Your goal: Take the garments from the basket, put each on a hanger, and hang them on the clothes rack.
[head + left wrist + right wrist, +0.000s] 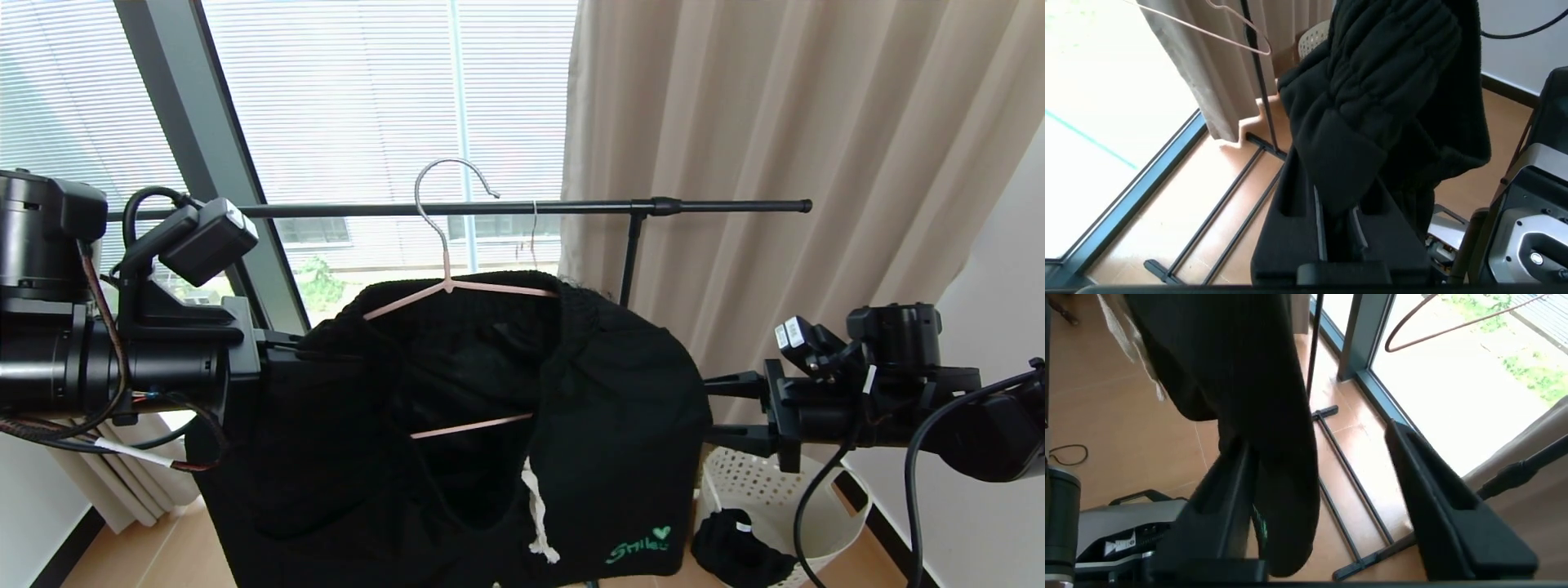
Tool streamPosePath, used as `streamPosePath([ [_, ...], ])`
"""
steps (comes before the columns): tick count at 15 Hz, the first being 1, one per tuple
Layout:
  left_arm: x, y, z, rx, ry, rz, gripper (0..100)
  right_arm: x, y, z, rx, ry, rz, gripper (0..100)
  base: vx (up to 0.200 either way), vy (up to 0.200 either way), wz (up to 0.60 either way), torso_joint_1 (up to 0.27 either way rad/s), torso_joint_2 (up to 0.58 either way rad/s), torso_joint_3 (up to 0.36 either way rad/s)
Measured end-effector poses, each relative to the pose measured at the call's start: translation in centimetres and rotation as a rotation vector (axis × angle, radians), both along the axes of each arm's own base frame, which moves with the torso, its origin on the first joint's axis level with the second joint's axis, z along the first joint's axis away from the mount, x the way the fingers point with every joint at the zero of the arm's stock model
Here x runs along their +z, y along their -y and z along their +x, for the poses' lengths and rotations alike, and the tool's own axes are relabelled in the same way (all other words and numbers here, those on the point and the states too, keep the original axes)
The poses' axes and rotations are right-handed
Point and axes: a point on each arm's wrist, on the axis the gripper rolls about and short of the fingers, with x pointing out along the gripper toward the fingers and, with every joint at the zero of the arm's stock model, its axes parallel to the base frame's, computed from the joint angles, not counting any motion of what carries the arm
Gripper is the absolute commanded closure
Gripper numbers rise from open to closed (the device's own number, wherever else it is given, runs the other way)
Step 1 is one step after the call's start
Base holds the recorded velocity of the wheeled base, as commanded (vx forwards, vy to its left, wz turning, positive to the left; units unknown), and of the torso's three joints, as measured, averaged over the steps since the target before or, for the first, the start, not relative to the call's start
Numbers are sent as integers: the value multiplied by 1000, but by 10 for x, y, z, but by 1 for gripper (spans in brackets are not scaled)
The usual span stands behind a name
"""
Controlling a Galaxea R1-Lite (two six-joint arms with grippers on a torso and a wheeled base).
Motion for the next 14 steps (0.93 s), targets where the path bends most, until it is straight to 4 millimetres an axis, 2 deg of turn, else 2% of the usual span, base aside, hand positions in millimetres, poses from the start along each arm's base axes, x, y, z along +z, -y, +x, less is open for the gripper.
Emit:
streamPosePath([
  [8, -6, -20, 3, 93, -24, 5, 100, 7, -1, -5, 10, 46, -15, 0, 0, 0, 0, 0, 0, 0],
  [14, -13, -24, 22, 192, 6, 52, 100, 35, -35, -17, -116, -84, 13, 0, 0, 0, 0, 0, 0, 0],
])
